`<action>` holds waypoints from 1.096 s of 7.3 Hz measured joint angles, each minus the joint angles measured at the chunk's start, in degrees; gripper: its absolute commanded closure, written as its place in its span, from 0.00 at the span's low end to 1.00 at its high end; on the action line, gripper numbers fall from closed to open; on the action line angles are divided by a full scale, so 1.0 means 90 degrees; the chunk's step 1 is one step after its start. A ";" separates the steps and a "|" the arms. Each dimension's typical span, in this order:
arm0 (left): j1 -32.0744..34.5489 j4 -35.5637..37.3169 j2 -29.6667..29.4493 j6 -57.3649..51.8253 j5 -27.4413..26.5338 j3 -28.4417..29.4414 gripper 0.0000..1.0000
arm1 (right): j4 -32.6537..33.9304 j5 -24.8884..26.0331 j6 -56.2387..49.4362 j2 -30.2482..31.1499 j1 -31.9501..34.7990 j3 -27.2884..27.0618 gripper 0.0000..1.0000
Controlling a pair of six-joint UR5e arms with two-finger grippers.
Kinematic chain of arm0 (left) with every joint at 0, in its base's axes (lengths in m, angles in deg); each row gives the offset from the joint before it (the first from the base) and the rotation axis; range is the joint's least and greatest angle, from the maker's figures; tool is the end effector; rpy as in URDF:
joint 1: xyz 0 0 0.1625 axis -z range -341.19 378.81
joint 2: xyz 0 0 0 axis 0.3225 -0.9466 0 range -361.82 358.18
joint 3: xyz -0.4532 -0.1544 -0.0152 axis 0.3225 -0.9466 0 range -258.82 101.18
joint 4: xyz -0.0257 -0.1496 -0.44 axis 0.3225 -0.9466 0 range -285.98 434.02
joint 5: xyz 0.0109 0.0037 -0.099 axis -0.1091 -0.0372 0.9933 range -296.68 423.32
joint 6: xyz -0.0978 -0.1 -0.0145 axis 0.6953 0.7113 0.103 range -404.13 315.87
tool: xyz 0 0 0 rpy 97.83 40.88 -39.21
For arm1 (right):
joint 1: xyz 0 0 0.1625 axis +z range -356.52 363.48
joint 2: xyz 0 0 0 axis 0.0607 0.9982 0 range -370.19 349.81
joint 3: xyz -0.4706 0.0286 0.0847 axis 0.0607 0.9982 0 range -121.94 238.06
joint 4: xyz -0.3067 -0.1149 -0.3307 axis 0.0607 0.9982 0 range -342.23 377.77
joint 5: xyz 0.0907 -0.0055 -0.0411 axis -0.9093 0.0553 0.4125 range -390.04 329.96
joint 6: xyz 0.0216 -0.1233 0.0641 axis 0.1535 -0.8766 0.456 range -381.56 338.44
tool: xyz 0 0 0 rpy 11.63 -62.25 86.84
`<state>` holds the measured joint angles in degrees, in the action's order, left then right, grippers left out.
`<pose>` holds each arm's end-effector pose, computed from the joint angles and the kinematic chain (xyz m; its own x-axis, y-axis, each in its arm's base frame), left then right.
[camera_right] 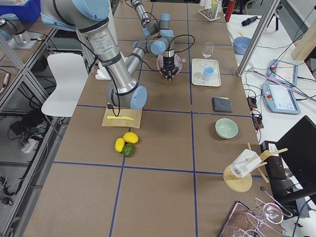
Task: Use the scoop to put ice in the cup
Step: 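Drag the scoop through the ice to fill it with the right gripper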
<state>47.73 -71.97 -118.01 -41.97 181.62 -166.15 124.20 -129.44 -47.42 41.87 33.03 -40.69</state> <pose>0.6332 -0.4260 0.3389 0.0237 0.9921 -0.1232 -0.1585 0.1254 0.9794 -0.6037 -0.4691 0.2853 0.0456 -0.9946 -0.0929 0.8572 -0.0088 0.5149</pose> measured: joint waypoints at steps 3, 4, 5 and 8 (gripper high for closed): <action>0.0008 0.0000 0.0009 -0.0001 0.0000 -0.0021 0.00 | -0.0440 -0.0325 0.0134 0.0110 0.0123 -0.0112 1.00; 0.0010 0.0000 0.0014 0.0001 0.0000 -0.0039 0.00 | -0.0501 -0.0419 0.0144 0.0142 0.0168 -0.0167 1.00; 0.0013 0.0003 0.0021 0.0005 0.0000 -0.0064 0.00 | -0.0525 -0.0503 0.0147 0.0168 0.0216 -0.0237 1.00; 0.0023 0.0009 0.0040 0.0013 0.0000 -0.0125 0.00 | -0.0536 -0.0823 0.0151 0.0262 0.0376 -0.0439 1.00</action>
<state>47.93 -71.88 -117.65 -41.85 181.62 -167.28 119.37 -136.85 -46.06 44.22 36.41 -44.65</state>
